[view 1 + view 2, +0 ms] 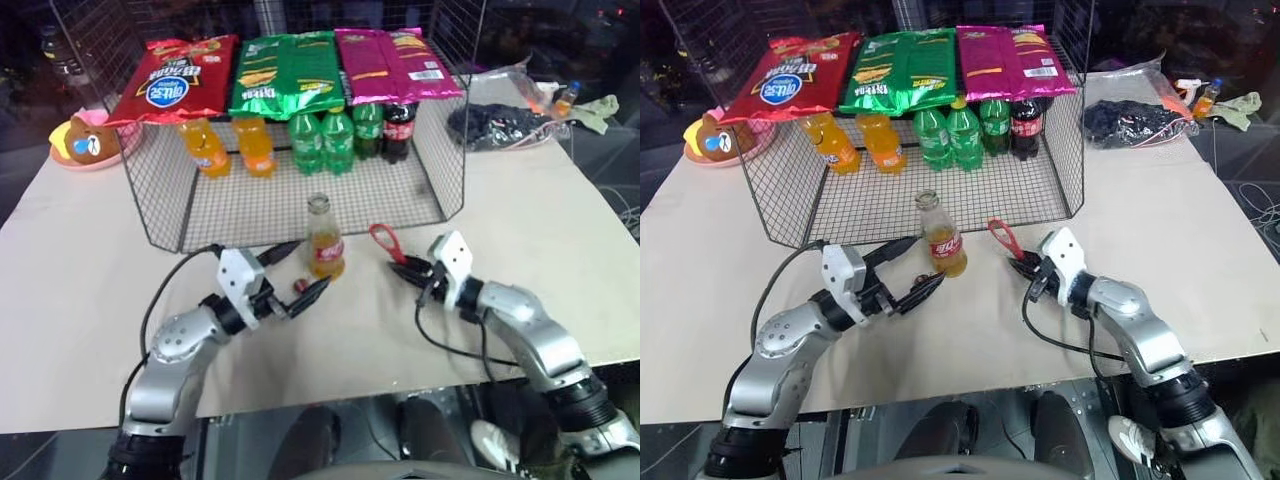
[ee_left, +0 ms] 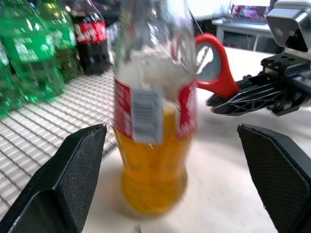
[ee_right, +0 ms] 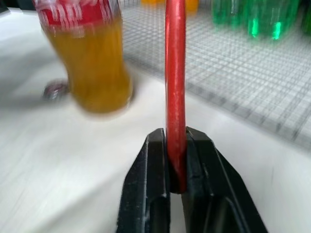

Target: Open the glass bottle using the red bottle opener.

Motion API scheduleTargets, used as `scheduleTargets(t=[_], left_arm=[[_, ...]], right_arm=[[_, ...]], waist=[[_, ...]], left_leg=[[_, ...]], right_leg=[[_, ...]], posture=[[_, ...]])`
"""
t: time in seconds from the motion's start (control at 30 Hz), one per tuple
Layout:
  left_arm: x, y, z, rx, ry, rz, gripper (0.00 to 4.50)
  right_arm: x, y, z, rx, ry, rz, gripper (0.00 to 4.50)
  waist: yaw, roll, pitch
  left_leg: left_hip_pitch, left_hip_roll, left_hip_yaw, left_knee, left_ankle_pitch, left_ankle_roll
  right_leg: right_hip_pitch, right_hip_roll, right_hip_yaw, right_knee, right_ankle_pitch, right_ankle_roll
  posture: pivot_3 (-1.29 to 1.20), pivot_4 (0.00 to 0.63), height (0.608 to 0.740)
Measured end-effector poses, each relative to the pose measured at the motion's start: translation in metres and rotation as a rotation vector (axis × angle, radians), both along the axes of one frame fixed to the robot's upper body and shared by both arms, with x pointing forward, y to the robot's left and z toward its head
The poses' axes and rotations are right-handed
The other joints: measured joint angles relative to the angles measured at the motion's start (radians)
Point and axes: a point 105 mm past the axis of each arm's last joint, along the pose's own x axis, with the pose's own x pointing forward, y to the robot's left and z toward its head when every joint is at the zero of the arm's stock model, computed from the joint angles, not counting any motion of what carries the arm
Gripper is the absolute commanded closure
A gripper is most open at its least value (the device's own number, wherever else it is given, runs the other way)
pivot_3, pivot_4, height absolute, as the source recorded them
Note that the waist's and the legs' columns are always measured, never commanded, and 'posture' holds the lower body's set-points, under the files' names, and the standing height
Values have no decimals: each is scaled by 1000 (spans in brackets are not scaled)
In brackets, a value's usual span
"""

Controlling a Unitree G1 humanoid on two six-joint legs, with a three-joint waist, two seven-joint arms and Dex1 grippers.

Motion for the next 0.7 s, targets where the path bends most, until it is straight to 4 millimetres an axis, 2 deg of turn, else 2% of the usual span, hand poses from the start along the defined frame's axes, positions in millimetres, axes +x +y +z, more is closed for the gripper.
scheduleTargets(t=[0.1,0.2,0.23,0.3,0.33,0.4,0.43,0.6,0.7], left_arm=[[-9,13,-2,-16,49,44,0],[-12,26,-2,-27,72,99,0],[-14,31,-3,-16,77,120,0],[-17,46,-6,11,100,174,0],[-20,55,-9,27,119,208,0],[-27,66,-16,49,151,247,0],[-35,79,-21,77,179,292,0],[-53,103,-31,123,205,390,0],[-61,107,-41,126,227,414,0]], right_arm=[[-10,-7,2,-17,55,27,1477],[-10,-18,2,-27,62,-4,246],[-11,-23,1,-35,56,-15,41],[-12,-37,-1,-55,36,-48,41],[-16,-49,-1,-44,14,-68,41],[-22,-59,-4,-30,-7,-80,41],[-31,-69,-8,-18,-30,-81,41],[-45,-96,-21,-27,-36,-103,41],[-51,-107,-22,-22,-44,-94,41]], waist=[[0,0,0],[4,-1,0],[6,-1,0],[14,-1,1],[19,-1,1],[20,-1,1],[21,-2,1],[21,-2,1],[21,-2,1]], left_leg=[[0,1,0,0,-2,4],[0,0,0,0,-2,4],[0,0,0,0,-2,4],[0,0,0,0,-2,3],[0,0,0,0,-2,3],[0,0,0,0,-2,3],[0,0,0,0,-2,3],[2,0,2,0,-3,5],[2,1,1,0,-3,5]], right_leg=[[0,0,-1,0,0,0],[0,1,-1,0,0,0],[0,1,-1,0,0,0],[0,1,-1,0,0,0],[0,1,-1,-1,0,0],[0,1,-2,-2,0,0],[1,1,-1,-2,0,0],[3,0,-1,-2,0,0],[3,0,-1,-2,0,0]], posture=[[0,150,740],[0,150,740],[0,150,740],[0,150,740],[0,150,740],[0,150,740],[0,150,740],[0,150,740],[0,150,740]])
